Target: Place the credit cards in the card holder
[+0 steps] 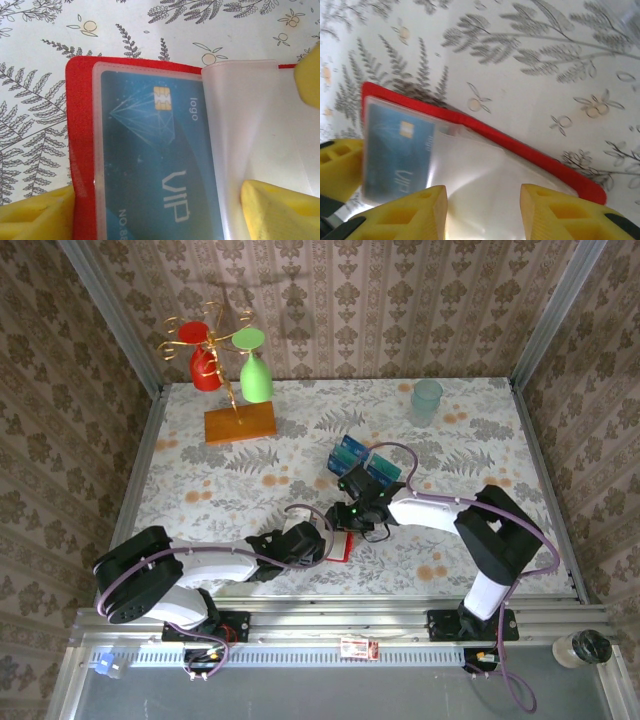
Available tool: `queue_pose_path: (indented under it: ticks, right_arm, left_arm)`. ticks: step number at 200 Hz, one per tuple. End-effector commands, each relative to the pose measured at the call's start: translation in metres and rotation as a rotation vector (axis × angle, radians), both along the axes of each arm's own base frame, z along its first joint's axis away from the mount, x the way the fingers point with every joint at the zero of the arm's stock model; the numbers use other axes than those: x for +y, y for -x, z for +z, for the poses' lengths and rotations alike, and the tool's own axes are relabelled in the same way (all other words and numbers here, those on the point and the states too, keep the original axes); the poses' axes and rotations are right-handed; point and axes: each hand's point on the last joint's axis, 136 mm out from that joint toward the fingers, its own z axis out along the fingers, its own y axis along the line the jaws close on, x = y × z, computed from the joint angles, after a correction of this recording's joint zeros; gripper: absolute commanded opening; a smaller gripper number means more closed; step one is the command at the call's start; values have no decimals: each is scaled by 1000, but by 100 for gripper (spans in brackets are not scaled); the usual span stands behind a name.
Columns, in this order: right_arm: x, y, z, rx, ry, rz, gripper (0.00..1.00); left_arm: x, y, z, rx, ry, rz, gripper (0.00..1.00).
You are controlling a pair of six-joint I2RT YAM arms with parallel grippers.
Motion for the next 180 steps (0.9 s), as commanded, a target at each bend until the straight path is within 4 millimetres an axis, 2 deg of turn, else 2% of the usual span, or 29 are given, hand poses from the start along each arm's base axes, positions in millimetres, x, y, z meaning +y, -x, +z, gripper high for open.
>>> queue_pose_path:
  ticks: [1,73,121,146,180]
  right_arm:
    - [3,-3,-5,7,-13,-18,43]
    - [14,-5,-10,22,-37,9,40]
    - [19,-8,-5,12,-51,21,36]
    - [20,-10,-3,5,-47,24,36]
    - [6,-15,1,-29,25,7,38]
  left_arm:
    - [8,6,-10,17,-30,5,79]
    - [7,6,-10,17,-28,4,79]
    - [7,7,-10,16,-29,1,79]
    - [7,7,-9,15,-26,2,79]
    - [7,6,-7,13,-21,3,79]
